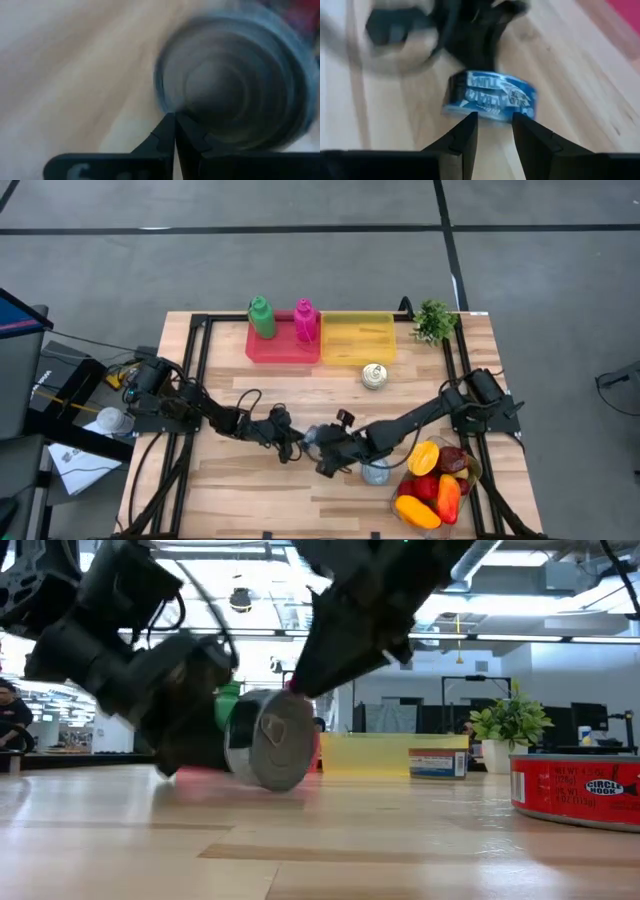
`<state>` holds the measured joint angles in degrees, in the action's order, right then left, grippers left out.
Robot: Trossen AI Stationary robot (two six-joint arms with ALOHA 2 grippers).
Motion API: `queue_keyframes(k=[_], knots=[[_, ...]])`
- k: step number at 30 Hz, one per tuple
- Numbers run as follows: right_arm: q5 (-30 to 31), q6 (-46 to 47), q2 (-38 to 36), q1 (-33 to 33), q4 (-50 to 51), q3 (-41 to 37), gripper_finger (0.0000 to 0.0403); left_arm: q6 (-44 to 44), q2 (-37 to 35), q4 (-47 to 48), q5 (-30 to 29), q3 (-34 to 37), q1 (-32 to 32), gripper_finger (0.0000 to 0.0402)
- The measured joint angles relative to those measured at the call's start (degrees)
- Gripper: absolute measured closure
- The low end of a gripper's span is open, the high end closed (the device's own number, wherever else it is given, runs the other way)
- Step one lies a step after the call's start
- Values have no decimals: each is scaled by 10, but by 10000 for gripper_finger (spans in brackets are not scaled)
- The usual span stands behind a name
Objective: Pick & Place Food Item
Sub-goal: Put the blue tuna can into the yellow bin
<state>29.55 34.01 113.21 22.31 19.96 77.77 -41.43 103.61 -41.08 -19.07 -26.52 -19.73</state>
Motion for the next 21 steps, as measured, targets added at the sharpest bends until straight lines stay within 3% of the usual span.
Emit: queue_keyframes(k=[9, 13, 16, 21], knots=[[-35, -17, 2, -15, 8, -3, 285, 6, 0, 0, 4, -1, -1, 401], [-42, -32, -43, -18, 18, -2, 281, 3, 0, -2, 2, -1, -1, 401], [-68, 17, -76, -26, 40, -2, 256, 0, 0, -3, 0, -1, -1, 402], [-92, 108, -100, -15, 34, -1, 176, -7, -7, -22, 5, 0, -1, 402]])
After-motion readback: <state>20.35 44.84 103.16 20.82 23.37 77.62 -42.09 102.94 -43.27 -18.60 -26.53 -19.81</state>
